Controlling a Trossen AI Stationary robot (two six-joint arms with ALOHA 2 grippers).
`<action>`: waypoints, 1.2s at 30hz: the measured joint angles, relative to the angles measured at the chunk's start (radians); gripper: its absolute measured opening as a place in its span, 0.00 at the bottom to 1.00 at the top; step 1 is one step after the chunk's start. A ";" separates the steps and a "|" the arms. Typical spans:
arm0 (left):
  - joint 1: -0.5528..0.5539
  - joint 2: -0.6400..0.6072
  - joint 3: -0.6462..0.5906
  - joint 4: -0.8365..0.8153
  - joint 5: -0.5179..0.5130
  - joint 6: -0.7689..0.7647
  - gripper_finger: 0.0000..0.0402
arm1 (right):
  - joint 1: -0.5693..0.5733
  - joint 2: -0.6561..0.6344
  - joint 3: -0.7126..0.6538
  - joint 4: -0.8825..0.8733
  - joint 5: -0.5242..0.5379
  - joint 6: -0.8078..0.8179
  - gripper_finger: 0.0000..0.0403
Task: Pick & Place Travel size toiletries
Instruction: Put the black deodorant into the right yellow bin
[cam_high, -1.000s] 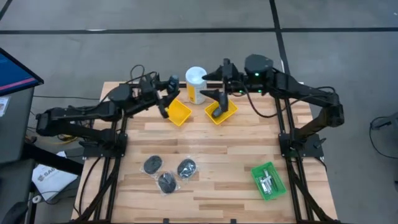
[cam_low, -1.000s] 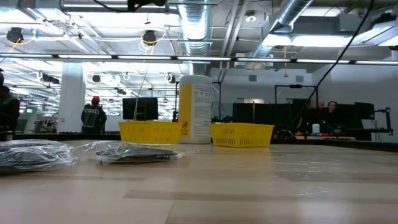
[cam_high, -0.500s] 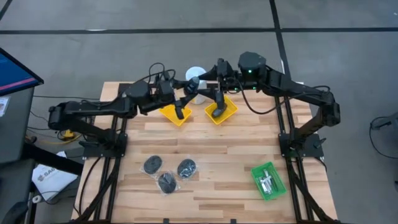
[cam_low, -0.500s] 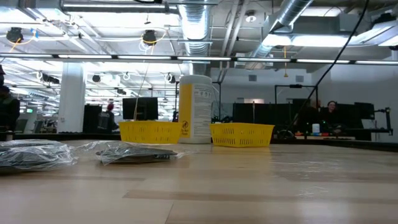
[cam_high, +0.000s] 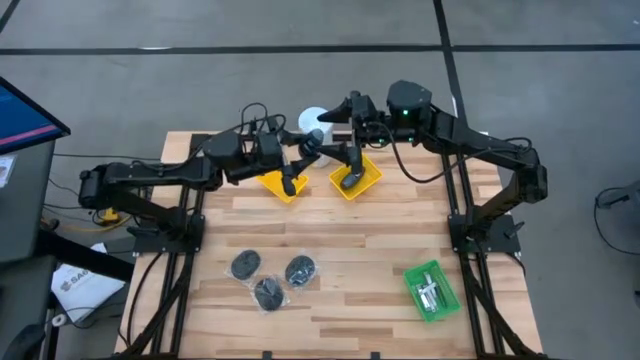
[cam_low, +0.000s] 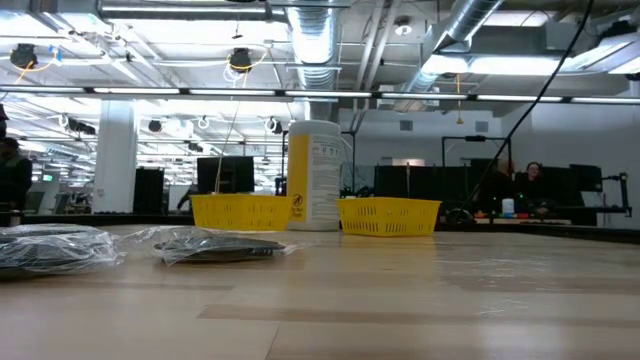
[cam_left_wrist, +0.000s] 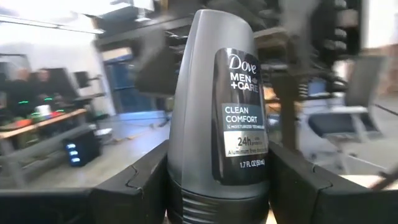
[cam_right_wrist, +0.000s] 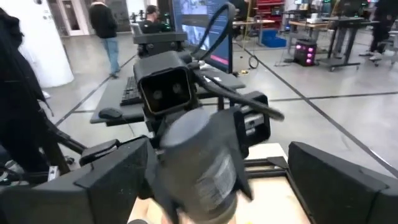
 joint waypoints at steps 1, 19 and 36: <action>0.000 0.000 0.000 0.001 0.037 0.000 0.50 | 0.000 0.000 0.000 0.000 -0.017 -0.001 0.91; -0.001 0.027 0.000 0.028 0.254 -0.115 0.50 | -0.004 0.000 0.000 -0.005 -0.227 -0.219 0.85; 0.027 0.105 -0.001 0.147 0.442 -0.268 0.50 | 0.008 0.000 0.000 0.001 -0.436 -0.310 0.80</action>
